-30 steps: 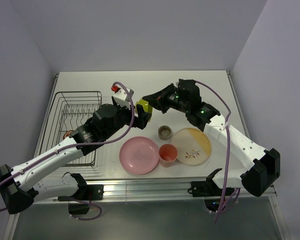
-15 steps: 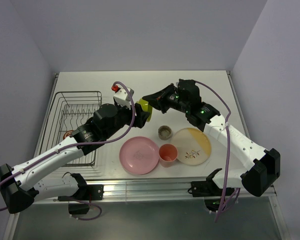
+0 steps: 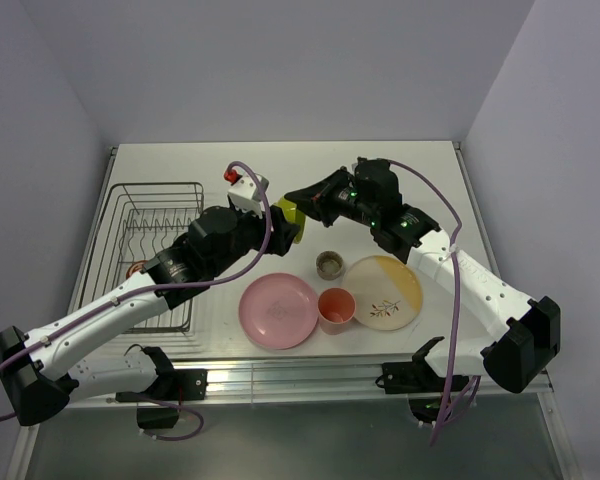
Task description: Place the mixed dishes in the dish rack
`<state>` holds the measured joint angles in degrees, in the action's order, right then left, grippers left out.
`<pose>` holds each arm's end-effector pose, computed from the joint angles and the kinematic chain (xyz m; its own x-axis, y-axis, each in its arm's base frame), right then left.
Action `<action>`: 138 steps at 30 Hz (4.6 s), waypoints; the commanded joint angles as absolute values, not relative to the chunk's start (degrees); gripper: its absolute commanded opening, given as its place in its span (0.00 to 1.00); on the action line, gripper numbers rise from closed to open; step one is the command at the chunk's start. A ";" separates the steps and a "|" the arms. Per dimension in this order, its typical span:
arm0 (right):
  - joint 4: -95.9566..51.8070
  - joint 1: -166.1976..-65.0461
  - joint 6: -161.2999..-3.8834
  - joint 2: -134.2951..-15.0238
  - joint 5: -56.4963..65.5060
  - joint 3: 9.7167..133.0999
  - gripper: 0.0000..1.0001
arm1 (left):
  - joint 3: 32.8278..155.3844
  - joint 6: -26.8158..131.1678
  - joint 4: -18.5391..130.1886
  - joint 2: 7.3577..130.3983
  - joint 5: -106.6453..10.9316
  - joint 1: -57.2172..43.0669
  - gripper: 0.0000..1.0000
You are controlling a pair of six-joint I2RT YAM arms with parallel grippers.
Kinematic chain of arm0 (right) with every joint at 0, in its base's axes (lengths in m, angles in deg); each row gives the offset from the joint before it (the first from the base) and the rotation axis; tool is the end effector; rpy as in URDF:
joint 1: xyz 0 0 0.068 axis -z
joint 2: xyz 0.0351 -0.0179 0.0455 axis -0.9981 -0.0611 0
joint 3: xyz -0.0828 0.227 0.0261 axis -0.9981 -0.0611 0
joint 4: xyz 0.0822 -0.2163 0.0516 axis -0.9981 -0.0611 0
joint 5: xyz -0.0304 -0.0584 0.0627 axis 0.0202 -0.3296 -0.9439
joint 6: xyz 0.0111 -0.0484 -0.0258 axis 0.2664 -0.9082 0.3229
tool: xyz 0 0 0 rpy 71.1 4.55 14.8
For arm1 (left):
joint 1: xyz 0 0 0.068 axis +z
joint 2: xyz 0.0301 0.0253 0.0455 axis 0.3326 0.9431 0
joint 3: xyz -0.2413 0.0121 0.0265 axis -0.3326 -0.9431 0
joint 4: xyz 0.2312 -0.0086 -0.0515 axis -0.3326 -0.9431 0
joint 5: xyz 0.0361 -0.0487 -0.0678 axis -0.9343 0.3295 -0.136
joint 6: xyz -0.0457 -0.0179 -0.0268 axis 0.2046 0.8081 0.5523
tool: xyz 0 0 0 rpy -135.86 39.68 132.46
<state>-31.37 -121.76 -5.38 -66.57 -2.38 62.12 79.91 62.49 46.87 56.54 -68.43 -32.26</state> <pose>0.2253 0.1713 0.3390 -0.7754 0.6309 -0.0288 0.1525 0.2312 0.9609 0.1594 -0.1887 0.3386 -0.3566 -0.1363 -0.9243 0.5433 0.7745 -0.3239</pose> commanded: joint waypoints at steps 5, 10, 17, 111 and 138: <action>-32.81 -122.44 -11.44 -66.96 -0.95 69.42 0.32 | 82.23 63.18 45.99 55.96 -70.79 -32.61 0.00; -36.33 -122.53 -13.81 -67.06 0.19 70.48 0.63 | 83.37 62.84 44.76 56.40 -74.04 -32.52 0.00; -39.49 -122.62 -16.63 -65.13 0.80 67.94 0.67 | 85.92 62.31 40.02 56.84 -80.89 -32.34 0.00; -43.89 -106.45 -51.96 -60.29 -3.24 50.62 0.71 | 88.56 83.05 -10.88 75.30 -93.04 2.37 0.99; -58.91 -120.77 -57.33 -53.79 17.07 44.30 0.64 | 99.72 79.45 -0.87 57.64 -70.65 -2.02 0.99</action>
<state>-56.33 -119.90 -56.52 -57.98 13.93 46.01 97.64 81.50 -6.46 59.38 -79.60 -1.61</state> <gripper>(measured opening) 0.656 0.992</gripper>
